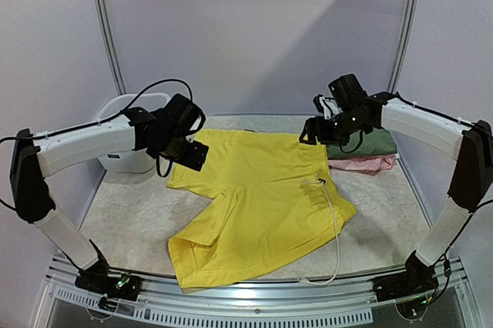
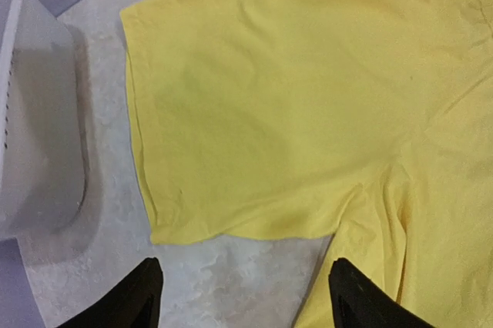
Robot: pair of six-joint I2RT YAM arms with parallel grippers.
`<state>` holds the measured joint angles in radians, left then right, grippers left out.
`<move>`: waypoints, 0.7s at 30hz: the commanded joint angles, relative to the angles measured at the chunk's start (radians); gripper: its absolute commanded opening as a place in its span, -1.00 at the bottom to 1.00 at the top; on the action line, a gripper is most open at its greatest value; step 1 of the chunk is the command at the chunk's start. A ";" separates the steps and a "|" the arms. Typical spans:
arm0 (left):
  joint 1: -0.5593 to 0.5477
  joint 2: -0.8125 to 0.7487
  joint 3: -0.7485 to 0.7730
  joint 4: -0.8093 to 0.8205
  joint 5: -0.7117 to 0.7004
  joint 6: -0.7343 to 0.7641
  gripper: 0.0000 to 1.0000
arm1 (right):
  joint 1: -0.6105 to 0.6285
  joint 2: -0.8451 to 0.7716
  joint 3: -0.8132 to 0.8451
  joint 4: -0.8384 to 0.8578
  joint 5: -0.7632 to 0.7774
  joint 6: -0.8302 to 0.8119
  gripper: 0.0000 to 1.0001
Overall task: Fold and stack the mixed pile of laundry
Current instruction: Flatten out the crumpled shorts at the center of the board.
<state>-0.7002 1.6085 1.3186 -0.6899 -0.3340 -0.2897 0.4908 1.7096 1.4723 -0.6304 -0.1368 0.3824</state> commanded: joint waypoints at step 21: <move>-0.399 -0.309 -0.556 0.072 0.084 -0.228 0.09 | 0.203 -0.545 -0.725 0.285 0.080 0.235 0.57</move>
<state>-1.0477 1.2854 0.7971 -0.6777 -0.2852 -0.4740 0.6868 1.2087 0.8017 -0.4057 -0.0837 0.5636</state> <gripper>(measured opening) 0.554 0.787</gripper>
